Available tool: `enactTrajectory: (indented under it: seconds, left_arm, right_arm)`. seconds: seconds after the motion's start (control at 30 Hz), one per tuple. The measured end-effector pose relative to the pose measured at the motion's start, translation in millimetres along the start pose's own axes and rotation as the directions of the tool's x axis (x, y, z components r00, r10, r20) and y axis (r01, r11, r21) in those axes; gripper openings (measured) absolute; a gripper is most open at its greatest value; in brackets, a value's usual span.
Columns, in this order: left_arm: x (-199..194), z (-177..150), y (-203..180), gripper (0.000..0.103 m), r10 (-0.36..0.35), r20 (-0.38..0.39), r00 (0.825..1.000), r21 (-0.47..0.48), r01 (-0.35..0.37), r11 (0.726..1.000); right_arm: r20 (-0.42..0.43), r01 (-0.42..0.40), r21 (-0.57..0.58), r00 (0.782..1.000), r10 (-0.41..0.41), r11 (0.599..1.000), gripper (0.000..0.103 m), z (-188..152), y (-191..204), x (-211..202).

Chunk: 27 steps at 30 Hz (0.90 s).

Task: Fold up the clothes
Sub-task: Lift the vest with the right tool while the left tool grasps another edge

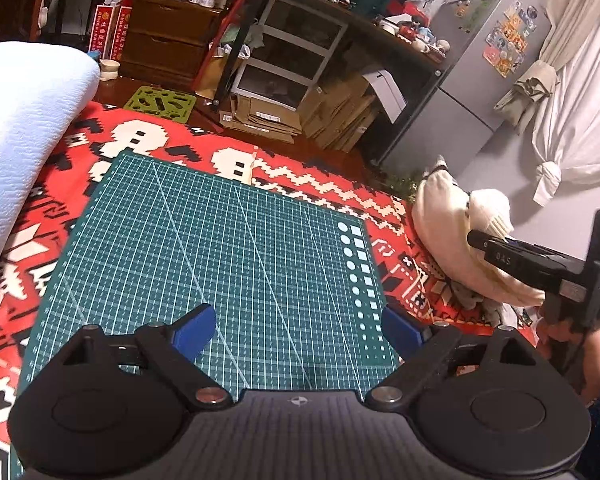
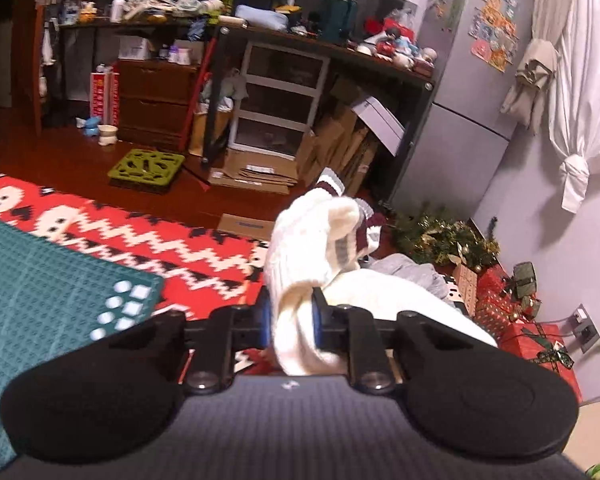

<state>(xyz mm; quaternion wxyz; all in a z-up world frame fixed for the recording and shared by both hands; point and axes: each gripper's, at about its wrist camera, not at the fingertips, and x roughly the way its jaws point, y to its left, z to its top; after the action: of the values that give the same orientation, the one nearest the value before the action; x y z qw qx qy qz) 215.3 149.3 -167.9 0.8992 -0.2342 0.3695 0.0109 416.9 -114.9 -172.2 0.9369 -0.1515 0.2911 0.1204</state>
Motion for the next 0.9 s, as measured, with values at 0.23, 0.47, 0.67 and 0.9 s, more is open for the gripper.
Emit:
enactTrajectory:
  seconds: [0.23, 0.47, 0.67, 0.9]
  left_arm:
    - [-35, -19, 1, 0.090, -0.011, -0.003, 1.000, 0.012, 0.011, 1.000]
    - [-84, -47, 6, 0.090, -0.041, -0.023, 0.999, -0.017, 0.040, 0.999]
    - [-127, -70, 10, 0.090, -0.095, -0.026, 0.995, -0.036, 0.094, 0.995]
    - [-173, -101, 22, 0.090, -0.119, -0.006, 0.993, -0.060, 0.118, 0.991]
  right_arm:
    - [0.065, -0.093, 0.023, 0.994, 0.091, 0.995, 0.018, -12, 25, -90]
    - [0.103, -0.203, 0.045, 0.975, 0.197, 0.978, 0.018, -35, 59, -198]
    - [0.102, -0.275, 0.048, 0.958, 0.269, 0.960, 0.018, -66, 95, -269]
    - [0.076, -0.374, 0.051, 0.926, 0.370, 0.926, 0.018, -106, 136, -330]
